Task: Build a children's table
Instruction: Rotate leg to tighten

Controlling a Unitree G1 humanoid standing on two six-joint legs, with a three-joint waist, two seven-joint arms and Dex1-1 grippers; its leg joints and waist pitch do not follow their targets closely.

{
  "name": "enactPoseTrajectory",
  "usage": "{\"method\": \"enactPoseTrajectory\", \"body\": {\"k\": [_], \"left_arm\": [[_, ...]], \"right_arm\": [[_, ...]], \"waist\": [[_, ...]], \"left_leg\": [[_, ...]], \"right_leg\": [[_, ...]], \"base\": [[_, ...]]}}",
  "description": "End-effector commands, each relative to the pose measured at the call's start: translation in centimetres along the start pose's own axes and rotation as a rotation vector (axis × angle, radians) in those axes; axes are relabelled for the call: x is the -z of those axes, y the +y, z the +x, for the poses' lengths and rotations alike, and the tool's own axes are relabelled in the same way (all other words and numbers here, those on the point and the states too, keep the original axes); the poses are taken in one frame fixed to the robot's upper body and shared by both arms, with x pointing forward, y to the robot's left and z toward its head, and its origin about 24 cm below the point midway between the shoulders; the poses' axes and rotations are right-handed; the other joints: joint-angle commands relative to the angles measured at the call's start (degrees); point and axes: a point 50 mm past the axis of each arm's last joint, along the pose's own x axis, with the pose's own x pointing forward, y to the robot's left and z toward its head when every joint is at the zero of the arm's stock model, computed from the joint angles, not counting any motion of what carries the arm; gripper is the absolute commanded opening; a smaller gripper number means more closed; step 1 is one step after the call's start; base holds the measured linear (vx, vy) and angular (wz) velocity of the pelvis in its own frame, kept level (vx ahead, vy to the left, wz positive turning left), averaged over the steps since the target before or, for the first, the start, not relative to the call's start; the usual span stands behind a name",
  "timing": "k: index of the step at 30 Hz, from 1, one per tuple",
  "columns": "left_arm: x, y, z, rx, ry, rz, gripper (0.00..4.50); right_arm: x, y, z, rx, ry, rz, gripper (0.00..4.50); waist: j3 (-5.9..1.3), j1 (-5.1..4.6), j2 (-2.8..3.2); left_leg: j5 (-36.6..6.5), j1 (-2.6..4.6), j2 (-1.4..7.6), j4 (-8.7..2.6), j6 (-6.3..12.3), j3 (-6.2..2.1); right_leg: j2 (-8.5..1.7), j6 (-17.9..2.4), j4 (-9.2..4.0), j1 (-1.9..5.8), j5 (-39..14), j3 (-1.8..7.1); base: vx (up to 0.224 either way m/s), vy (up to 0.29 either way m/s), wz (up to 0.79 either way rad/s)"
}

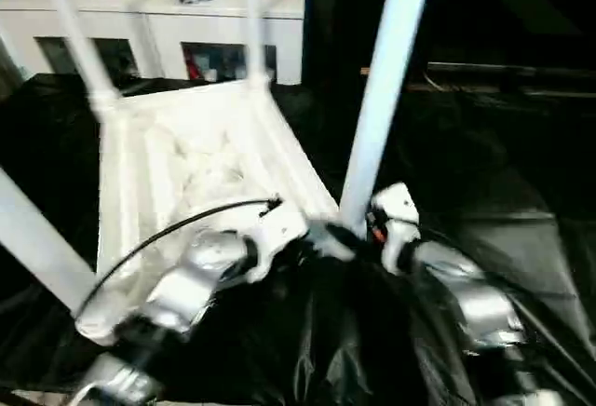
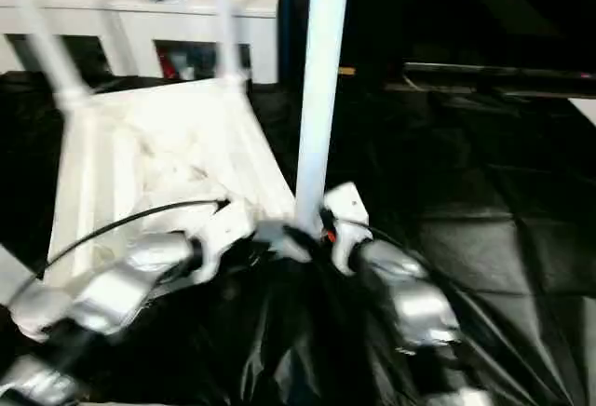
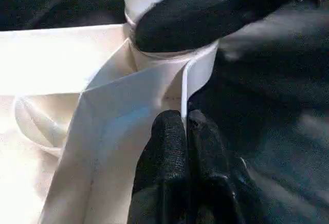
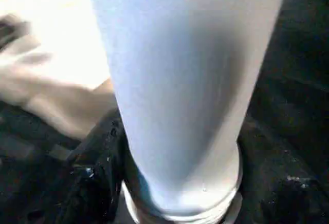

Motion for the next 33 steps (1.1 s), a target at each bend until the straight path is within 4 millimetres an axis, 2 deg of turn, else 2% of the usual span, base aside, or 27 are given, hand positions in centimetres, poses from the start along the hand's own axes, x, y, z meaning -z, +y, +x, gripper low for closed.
{"method": "enactPoseTrajectory", "body": {"k": [1, 3, 4, 6, 7, 9, 12, 16, 19, 21, 24, 25, 28, 30, 33], "left_arm": [[-1.9, -0.3, 1.5, -0.056, -0.045, 0.004, 0.0], [-2.1, -0.4, 1.7, -0.065, -0.053, 0.01, 0.0], [-2.3, -0.5, 1.8, -0.061, -0.062, 0.024, 0.0], [-2.3, -0.6, 1.8, -0.044, -0.068, 0.026, 0.0], [-2.3, -0.7, 1.7, -0.035, -0.072, 0.033, 0.0], [-2.2, -0.8, 1.6, -0.022, -0.082, 0.04, 0.0], [-2.1, -0.9, 1.3, -0.005, -0.098, 0.046, 0.0], [-1.2, -1.2, 0.1, 0.075, -0.106, 0.052, 0.0], [-0.6, -1.4, -0.9, 0.156, -0.104, 0.078, 0.0], [-0.4, -1.6, -1.7, 0.221, -0.119, 0.082, 0.0], [-0.3, -1.6, -2.0, 0.249, -0.119, 0.089, 0.0], [-0.1, -1.7, -2.3, 0.277, -0.114, 0.091, 0.0], [0.2, -1.8, -2.9, 0.329, -0.103, 0.099, 0.0], [0.3, -1.8, -3.0, 0.341, -0.094, 0.106, 0.0], [0.6, -1.7, -3.4, 0.368, -0.076, 0.118, 0.0]], "right_arm": [[0.5, 2.4, 1.9, -0.011, 0.026, 0.043, 2.66], [0.1, 3.1, 2.3, -0.034, 0.002, 0.047, 2.66], [-0.3, 3.5, 2.5, -0.06, -0.029, 0.062, 3.21], [-0.5, 3.7, 2.5, -0.083, -0.042, 0.077, 3.35], [-0.6, 3.7, 2.4, -0.101, -0.046, 0.082, 3.41], [-0.7, 3.6, 2.2, -0.115, -0.048, 0.078, 3.71], [-0.8, 3.4, 1.8, -0.141, -0.047, 0.041, 3.91], [-0.9, 2.2, 0.2, -0.253, -0.015, -0.049, 4.31], [-0.8, 1.5, -1.4, -0.382, 0.046, -0.121, 4.31], [-0.9, 1.3, -2.7, -0.496, 0.1, -0.164, 4.31], [-0.9, 1.1, -3.2, -0.538, 0.124, -0.199, 4.31], [-0.8, 0.9, -3.7, -0.564, 0.149, -0.229, 4.31], [-0.8, 0.7, -4.2, -0.592, 0.173, -0.256, 4.31], [-0.8, 0.6, -4.2, -0.597, 0.178, -0.256, 4.15], [-0.8, 0.6, -4.6, -0.63, 0.201, -0.254, 4.15]], "waist": [[-2.71, -0.25, -0.06], [-2.79, -0.32, -0.05], [-2.85, -0.33, -0.02], [-2.96, -0.27, -0.02], [-3.0, -0.24, 0.02], [-3.02, -0.22, 0.05], [-2.94, -0.21, 0.05], [-2.85, 0.08, -0.05], [-2.77, 0.56, -0.08], [-2.74, 0.93, -0.05], [-2.78, 1.2, -0.07], [-2.81, 1.42, -0.36], [-2.75, 1.73, -0.17], [-2.72, 1.81, -0.36], [-2.75, 1.95, -0.28]], "left_leg": [[-14.3, 0.04, 5.27, -5.34, -1.18, -3.33], [-13.8, 0.04, 5.29, -5.29, -0.67, -3.22], [-12.6, -0.14, 5.3, -5.2, 0.35, -3.0], [-10.8, -0.4, 5.34, -5.19, 1.28, -3.04], [-10.3, -0.28, 5.41, -5.11, 1.79, -2.93], [-9.9, -0.4, 5.41, -5.12, 2.18, -2.96], [-10.1, -0.31, 5.53, -5.11, 2.52, -2.87], [-9.9, -0.46, 5.57, -5.07, 3.38, -2.87], [-10.2, -0.15, 5.64, -5.05, 3.59, -2.77], [-9.4, -0.18, 5.73, -5.14, 3.92, -2.76], [-8.7, 0.18, 5.93, -5.09, 4.25, -2.56], [-8.3, -0.02, 5.86, -5.09, 4.06, -2.53], [-8.3, 0.06, 5.85, -5.15, 3.96, -2.54], [-8.3, 0.04, 5.86, -5.14, 3.83, -2.56], [-8.1, 0.12, 5.86, -5.18, 3.55, -2.58]], "right_leg": [[-5.82, -11.3, -5.13, 1.33, -22.5, 3.34], [-5.77, -11.8, -5.07, 1.39, -20.6, 3.42], [-5.81, -12.8, -4.88, 1.56, -17.4, 3.52], [-5.84, -13.4, -4.56, 1.92, -15.2, 3.44], [-5.82, -13.8, -4.51, 1.8, -14.2, 3.46], [-5.84, -14.1, -4.38, 2.0, -13.5, 3.41], [-5.83, -14.6, -4.37, 1.98, -13.5, 3.38], [-5.95, -14.3, -4.36, 2.18, -14.3, 3.37], [-5.82, -14.0, -4.48, 2.01, -15.5, 3.35], [-5.8, -14.1, -4.29, 2.01, -14.5, 3.34], [-5.74, -14.9, -4.1, 1.68, -12.2, 3.39], [-5.86, -15.2, -4.03, 1.89, -12.2, 3.38], [-5.86, -15.0, -3.98, 1.87, -12.4, 3.39], [-5.94, -15.0, -3.98, 1.92, -12.8, 3.44], [-5.82, -14.8, -3.99, 1.9, -12.8, 3.38]], "base": [[0.0, 0.0, 0.0], [0.0, 0.0, 0.0], [0.0, 0.0, 0.0], [0.0, 0.0, 0.0], [0.0, 0.0, 0.0], [0.0, 0.0, 0.0], [0.0, 0.0, 0.0], [0.0, 0.0, 0.0], [0.0, 0.0, 0.0], [0.0, 0.0, 0.0], [0.0, 0.0, 0.0], [0.0, 0.0, 0.0], [0.0, 0.0, 0.0], [0.0, 0.0, 0.0], [0.0, 0.0, 0.0]]}}
